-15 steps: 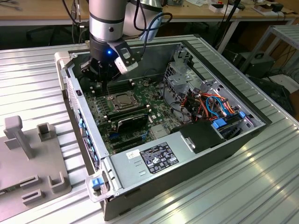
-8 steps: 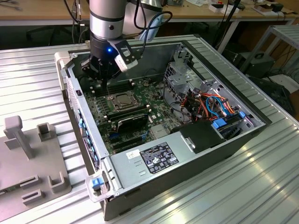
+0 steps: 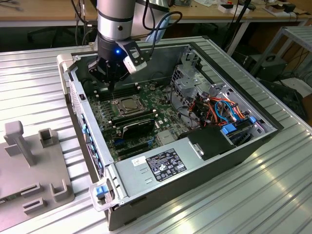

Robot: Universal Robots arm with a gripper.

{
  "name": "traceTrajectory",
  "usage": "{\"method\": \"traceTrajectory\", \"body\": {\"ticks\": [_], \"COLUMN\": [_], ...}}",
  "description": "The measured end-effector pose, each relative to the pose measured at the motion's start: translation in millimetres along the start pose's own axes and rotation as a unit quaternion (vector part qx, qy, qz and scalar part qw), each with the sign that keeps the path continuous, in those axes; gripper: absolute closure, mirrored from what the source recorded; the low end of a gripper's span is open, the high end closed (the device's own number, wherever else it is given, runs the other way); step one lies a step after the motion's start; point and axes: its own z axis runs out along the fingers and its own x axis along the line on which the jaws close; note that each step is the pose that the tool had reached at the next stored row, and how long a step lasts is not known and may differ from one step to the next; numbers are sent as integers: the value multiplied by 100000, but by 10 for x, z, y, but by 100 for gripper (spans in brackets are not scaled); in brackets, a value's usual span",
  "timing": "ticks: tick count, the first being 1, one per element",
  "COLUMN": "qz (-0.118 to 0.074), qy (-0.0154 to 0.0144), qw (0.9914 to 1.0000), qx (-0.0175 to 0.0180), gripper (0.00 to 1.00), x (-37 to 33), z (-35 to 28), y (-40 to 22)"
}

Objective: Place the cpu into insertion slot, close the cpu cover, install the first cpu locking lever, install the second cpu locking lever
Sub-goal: 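Install the first cpu locking lever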

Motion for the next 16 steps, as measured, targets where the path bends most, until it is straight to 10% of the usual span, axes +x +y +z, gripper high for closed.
{"method": "traceTrajectory", "body": {"ticks": [16], "qz": [-916], "qy": [16], "qw": [99996], "qx": [-98], "gripper": [89], "x": [-101], "z": [-1], "y": [0]}}
